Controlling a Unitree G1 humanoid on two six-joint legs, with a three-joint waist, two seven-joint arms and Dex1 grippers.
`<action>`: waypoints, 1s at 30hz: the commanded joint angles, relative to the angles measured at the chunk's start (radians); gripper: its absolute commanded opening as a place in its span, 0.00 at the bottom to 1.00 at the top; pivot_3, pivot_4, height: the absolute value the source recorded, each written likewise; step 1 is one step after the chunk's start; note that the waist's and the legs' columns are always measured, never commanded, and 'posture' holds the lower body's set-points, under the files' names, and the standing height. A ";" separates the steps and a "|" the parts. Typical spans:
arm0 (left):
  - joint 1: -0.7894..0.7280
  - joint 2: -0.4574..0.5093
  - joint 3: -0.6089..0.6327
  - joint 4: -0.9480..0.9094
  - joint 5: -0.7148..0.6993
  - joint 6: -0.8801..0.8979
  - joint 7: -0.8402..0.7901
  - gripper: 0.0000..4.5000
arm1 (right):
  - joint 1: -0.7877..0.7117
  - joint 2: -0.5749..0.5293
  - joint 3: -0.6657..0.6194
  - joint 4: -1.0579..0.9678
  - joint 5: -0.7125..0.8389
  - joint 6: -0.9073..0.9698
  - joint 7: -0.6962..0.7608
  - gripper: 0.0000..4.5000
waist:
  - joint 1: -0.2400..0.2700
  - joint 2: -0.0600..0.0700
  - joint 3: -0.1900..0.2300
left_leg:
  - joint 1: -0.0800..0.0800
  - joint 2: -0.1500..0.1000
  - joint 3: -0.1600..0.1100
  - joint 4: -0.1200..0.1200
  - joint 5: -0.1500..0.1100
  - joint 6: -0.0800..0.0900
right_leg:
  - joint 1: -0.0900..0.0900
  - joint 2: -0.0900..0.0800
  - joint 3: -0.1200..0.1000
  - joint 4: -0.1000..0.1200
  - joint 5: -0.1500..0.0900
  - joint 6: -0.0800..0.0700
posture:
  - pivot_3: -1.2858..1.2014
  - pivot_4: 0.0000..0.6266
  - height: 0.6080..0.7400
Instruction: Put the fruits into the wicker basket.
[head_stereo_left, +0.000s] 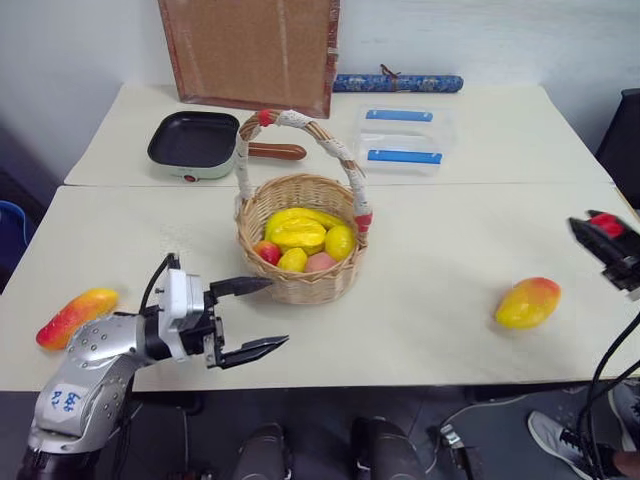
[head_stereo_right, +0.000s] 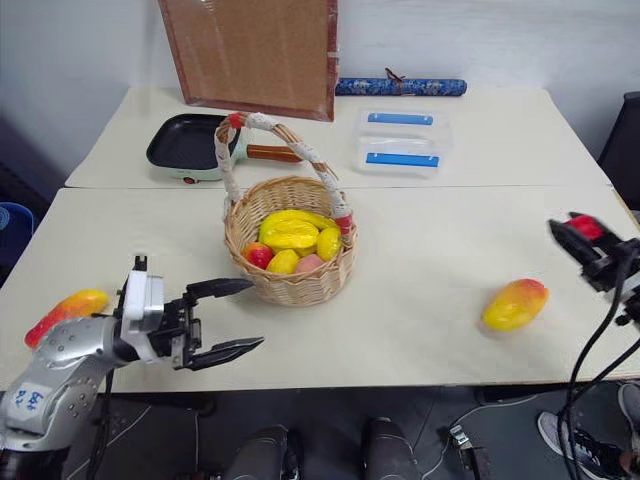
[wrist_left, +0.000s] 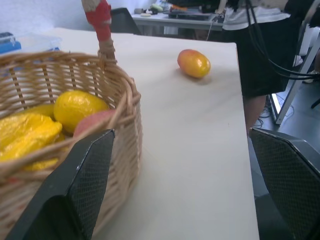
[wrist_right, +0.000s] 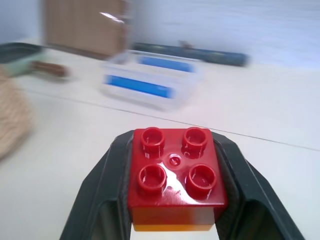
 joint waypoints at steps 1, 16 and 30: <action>-0.031 0.007 0.001 -0.009 0.002 -0.003 0.010 1.00 | -0.180 -0.053 0.054 0.364 -0.134 -0.109 -0.065 0.34 | -0.004 0.000 0.000 | 0.000 -0.001 0.001 0.000 0.001 0.001 | 0.000 0.000 0.000 0.000 0.000 0.000 | 0.52 0.24 1.00; 0.026 0.034 0.084 -0.065 -0.016 0.023 0.085 1.00 | -0.442 -0.058 0.065 0.767 -0.240 -0.461 -0.109 0.99 | -0.024 0.007 0.004 | -0.001 0.000 0.001 -0.001 0.002 -0.001 | -0.001 0.000 0.001 -0.001 0.000 0.001 | 0.52 0.24 1.00; 0.455 -0.110 0.579 -0.016 -0.017 -0.069 0.219 1.00 | -0.005 0.140 0.320 -0.308 -0.042 -0.265 0.406 0.99 | -0.020 0.008 0.005 | -0.002 0.005 -0.006 -0.003 -0.002 -0.004 | -0.001 -0.002 0.001 -0.002 0.000 0.001 | 0.52 0.24 1.00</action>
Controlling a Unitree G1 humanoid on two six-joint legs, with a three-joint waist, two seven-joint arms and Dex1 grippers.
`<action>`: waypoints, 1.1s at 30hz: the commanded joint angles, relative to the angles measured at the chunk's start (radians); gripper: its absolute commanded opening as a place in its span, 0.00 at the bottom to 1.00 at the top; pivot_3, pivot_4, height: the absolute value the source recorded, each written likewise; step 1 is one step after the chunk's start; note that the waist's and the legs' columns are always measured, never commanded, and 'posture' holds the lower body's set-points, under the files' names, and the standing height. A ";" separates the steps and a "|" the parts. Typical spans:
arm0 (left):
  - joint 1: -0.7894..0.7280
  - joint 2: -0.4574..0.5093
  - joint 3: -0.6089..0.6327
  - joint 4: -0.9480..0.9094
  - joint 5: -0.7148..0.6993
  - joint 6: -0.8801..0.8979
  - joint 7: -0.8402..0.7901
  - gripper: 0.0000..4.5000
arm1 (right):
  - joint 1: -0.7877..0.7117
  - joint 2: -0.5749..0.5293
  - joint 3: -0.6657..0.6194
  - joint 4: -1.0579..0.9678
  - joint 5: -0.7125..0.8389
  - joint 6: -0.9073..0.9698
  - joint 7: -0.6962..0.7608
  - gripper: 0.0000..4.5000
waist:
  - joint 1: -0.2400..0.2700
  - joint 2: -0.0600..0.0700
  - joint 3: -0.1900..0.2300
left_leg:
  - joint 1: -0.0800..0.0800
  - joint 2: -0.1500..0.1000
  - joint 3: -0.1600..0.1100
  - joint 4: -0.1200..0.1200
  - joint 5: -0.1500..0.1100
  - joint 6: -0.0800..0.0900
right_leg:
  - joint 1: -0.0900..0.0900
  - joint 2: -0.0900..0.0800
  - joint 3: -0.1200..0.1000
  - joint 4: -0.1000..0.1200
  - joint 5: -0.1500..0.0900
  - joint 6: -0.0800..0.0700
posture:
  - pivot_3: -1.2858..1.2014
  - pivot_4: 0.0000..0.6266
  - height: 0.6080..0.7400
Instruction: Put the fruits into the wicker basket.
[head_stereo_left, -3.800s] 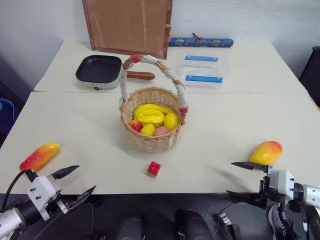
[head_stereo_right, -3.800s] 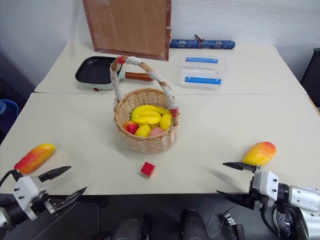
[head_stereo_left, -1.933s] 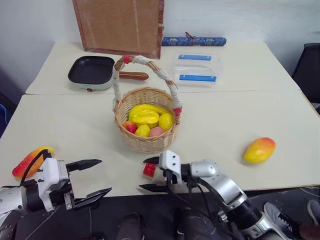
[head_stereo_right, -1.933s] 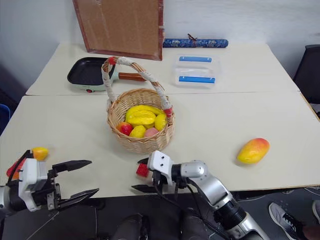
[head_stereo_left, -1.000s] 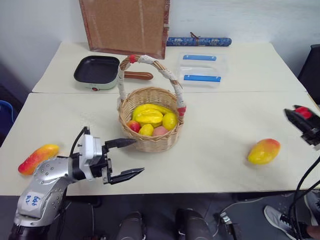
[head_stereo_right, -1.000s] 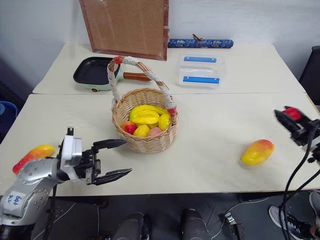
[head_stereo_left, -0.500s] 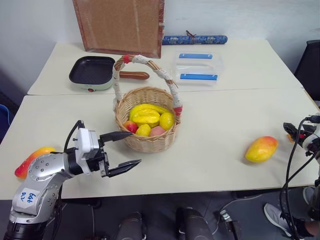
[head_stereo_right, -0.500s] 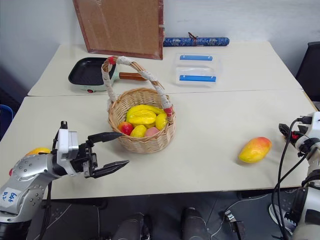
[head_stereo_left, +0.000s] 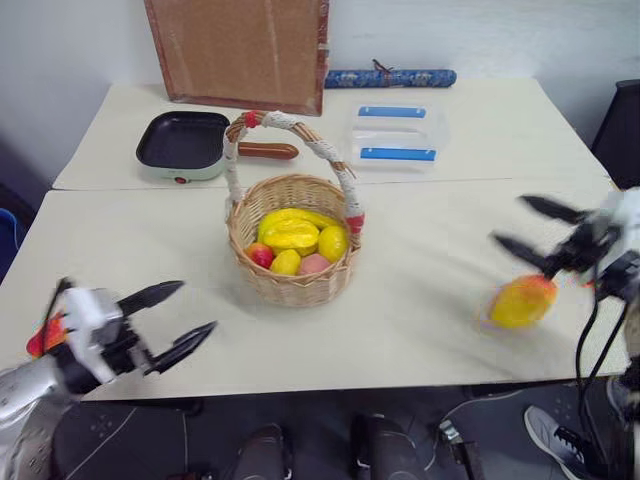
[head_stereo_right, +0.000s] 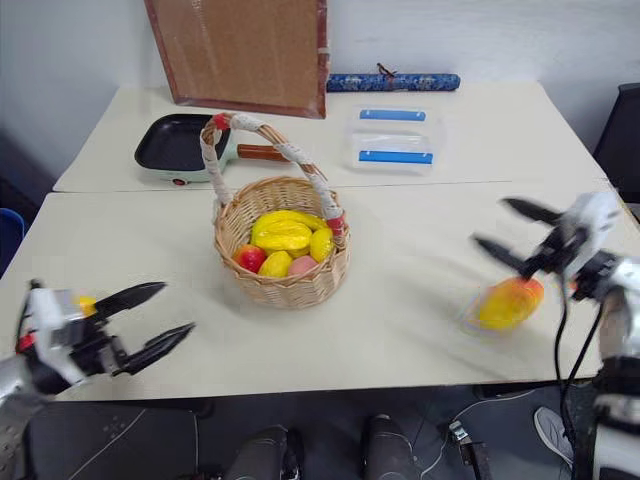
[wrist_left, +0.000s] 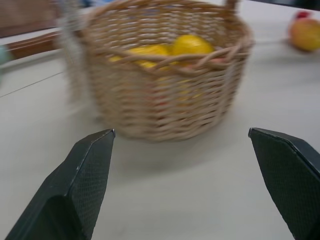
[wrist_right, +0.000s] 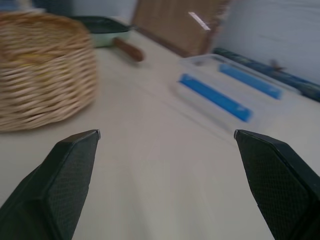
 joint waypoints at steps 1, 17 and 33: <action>0.081 -0.059 0.148 0.040 0.000 -0.061 0.056 1.00 | 0.063 0.065 0.066 -0.195 0.033 -0.028 0.027 0.99 | 0.000 0.000 0.000 | 0.000 -0.001 0.000 0.000 0.000 0.000 | 0.000 0.000 -0.001 0.000 0.000 0.000 | 0.52 0.24 1.00; 0.256 -0.144 0.398 0.190 -0.108 0.019 0.240 1.00 | 0.198 0.235 0.307 -0.486 0.094 -0.035 0.079 0.99 | 0.005 -0.009 -0.005 | 0.001 0.000 0.000 0.002 -0.009 0.005 | 0.000 -0.004 -0.001 -0.002 -0.001 -0.002 | 0.52 0.24 1.00; -0.007 0.537 0.036 0.618 0.246 0.216 0.048 1.00 | 0.184 0.249 0.310 -0.505 0.063 -0.009 -0.006 0.99 | -0.010 -0.011 -0.006 | -0.001 0.002 0.007 -0.002 -0.007 -0.005 | -0.012 -0.002 -0.009 0.007 -0.003 -0.006 | 0.52 0.24 1.00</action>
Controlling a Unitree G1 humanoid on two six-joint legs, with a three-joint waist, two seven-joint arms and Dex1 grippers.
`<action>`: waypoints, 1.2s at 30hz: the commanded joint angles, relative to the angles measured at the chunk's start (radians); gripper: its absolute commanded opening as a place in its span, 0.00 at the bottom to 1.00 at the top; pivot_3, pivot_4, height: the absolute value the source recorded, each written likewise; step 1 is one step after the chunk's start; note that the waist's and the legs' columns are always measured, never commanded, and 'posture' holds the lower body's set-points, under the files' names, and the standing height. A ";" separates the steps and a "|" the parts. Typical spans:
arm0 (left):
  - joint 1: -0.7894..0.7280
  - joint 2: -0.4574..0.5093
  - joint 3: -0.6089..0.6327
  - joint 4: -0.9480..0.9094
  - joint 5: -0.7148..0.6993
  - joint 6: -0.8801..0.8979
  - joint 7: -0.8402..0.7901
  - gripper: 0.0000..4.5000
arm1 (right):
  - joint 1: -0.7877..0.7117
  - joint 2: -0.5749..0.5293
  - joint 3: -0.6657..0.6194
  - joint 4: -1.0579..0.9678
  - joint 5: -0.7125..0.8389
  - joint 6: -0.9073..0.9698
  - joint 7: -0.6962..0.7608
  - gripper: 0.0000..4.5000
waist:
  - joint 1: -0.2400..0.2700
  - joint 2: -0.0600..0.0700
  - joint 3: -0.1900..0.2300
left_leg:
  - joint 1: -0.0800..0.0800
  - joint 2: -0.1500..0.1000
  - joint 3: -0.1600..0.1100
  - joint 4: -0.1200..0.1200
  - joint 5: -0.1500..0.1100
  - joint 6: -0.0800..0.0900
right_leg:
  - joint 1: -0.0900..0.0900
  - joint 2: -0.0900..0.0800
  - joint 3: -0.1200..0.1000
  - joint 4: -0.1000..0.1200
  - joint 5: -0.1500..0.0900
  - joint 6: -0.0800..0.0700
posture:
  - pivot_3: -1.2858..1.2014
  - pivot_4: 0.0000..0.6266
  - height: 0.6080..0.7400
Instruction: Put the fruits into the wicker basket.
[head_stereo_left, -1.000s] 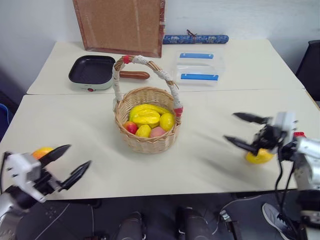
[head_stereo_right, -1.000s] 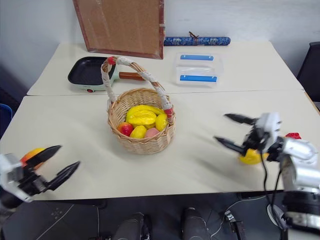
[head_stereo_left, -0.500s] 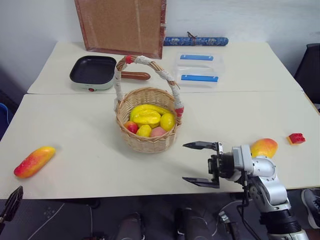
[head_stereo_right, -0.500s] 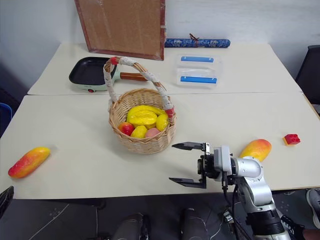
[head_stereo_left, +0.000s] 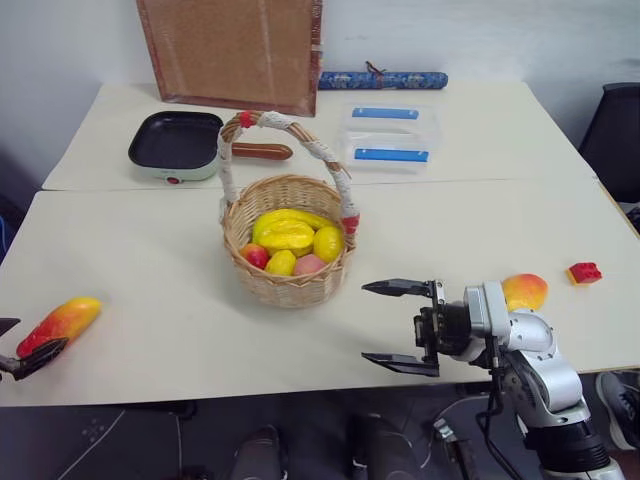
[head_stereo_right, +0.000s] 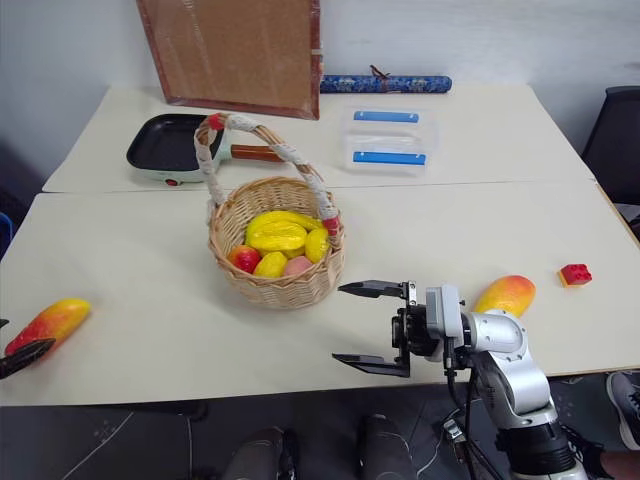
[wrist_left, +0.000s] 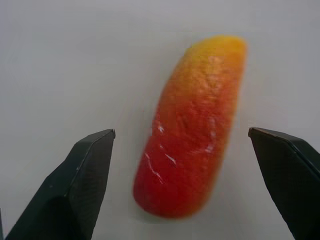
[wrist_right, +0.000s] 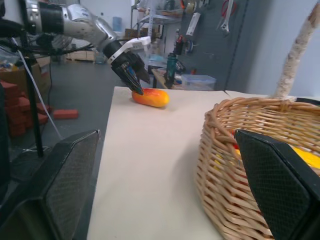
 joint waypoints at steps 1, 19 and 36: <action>-0.078 0.031 -0.091 0.111 0.074 -0.016 -0.028 1.00 | 0.003 0.007 -0.009 -0.018 0.000 -0.014 -0.019 0.99 | 0.000 0.001 0.000 | 0.001 -0.001 0.000 -0.001 0.000 0.000 | -0.001 0.000 -0.001 0.000 0.000 0.000 | 0.52 0.24 1.00; -0.391 -0.109 -0.195 -0.314 -0.217 -0.037 -0.320 0.43 | 0.042 -0.041 -0.101 -0.021 -0.009 -0.016 -0.076 1.00 | 0.024 -0.001 0.000 | 0.001 -0.002 0.002 0.006 -0.002 0.003 | 0.000 -0.004 -0.007 0.006 0.001 0.002 | 0.52 0.24 1.00; -0.996 -0.395 -0.670 -0.324 -0.041 0.149 0.004 0.87 | 0.192 -0.052 -0.149 -0.153 -0.040 -0.025 -0.221 1.00 | 0.032 0.001 0.001 | 0.002 -0.003 0.005 0.007 0.004 0.003 | -0.001 0.004 -0.005 0.012 0.003 0.002 | 0.52 0.24 1.00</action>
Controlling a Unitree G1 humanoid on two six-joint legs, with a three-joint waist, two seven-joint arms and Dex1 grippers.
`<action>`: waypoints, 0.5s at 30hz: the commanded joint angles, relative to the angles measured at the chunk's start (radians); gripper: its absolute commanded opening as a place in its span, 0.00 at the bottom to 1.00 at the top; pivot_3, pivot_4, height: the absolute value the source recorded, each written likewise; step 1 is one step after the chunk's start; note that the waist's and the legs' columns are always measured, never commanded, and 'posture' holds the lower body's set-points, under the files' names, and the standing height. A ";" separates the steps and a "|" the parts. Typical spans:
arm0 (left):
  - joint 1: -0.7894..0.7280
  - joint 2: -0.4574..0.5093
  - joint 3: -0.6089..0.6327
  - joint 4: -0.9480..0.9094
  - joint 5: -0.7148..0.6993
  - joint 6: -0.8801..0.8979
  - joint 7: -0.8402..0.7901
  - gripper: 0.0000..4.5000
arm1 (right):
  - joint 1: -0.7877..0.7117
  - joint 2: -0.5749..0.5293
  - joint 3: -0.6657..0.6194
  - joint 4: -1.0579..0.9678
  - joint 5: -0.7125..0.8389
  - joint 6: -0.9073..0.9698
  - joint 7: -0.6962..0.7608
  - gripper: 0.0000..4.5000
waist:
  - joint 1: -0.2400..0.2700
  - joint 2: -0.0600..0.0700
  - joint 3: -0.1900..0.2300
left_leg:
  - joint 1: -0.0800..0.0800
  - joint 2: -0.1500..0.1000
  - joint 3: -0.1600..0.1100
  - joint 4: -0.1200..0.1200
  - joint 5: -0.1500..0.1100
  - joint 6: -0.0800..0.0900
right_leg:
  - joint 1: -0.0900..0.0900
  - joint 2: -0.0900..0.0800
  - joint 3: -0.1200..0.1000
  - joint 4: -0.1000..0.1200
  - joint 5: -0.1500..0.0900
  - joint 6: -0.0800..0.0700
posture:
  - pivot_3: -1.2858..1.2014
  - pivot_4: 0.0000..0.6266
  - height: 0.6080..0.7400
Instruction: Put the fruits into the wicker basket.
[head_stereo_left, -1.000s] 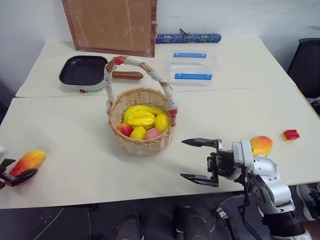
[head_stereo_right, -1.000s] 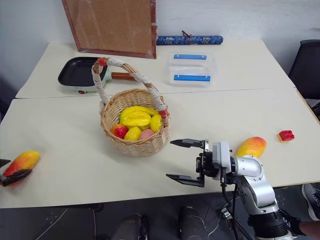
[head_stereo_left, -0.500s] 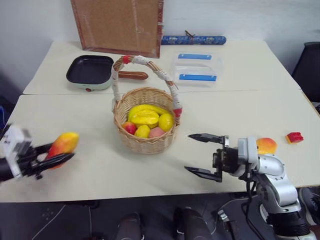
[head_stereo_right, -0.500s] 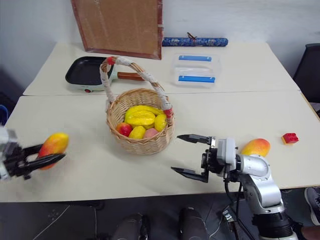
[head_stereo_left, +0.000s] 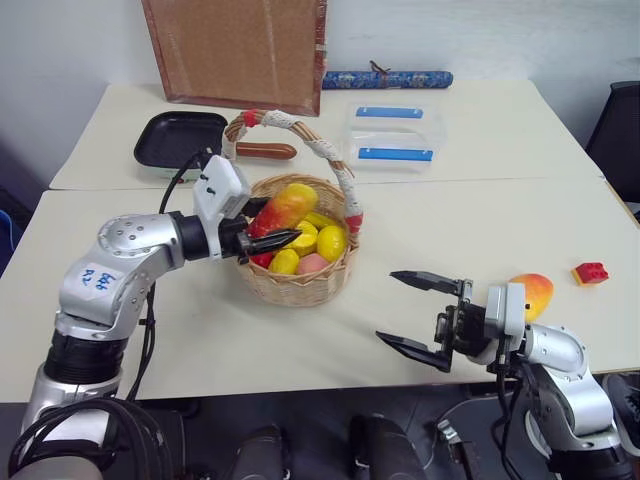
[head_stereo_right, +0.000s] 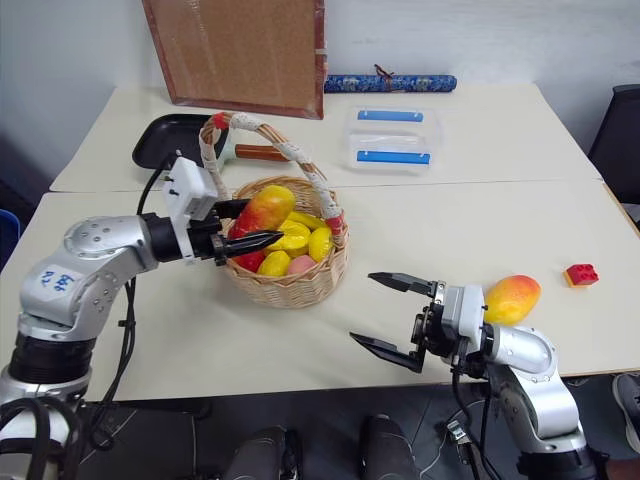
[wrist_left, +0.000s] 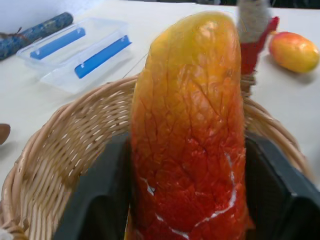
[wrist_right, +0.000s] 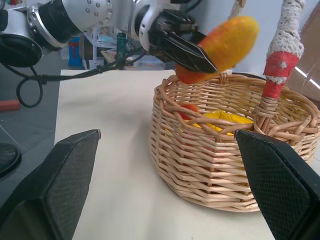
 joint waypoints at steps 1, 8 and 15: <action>0.035 0.024 0.070 -0.002 -0.009 -0.060 -0.040 0.94 | 0.040 -0.013 -0.058 -0.061 0.003 -0.021 -0.034 1.00 | 0.000 0.000 0.000 | 0.000 0.000 0.000 0.000 0.000 0.000 | 0.000 0.000 0.000 0.000 0.000 0.000 | 0.52 0.24 1.00; 0.241 0.059 0.333 0.051 -0.098 -0.356 -0.275 1.00 | 0.177 -0.033 -0.250 -0.185 0.056 0.034 -0.170 1.00 | 0.001 0.000 0.000 | 0.000 0.001 -0.001 0.005 0.000 0.000 | 0.001 -0.001 0.001 -0.003 0.000 0.000 | 0.52 0.24 1.00; 0.606 0.087 0.455 0.073 -0.080 -0.465 -0.429 1.00 | 0.471 0.040 -0.621 -0.160 0.024 -0.005 -0.304 1.00 | 0.008 0.000 0.000 | 0.000 0.000 -0.003 0.005 -0.003 0.003 | 0.003 -0.002 0.004 -0.007 0.000 0.000 | 0.52 0.24 1.00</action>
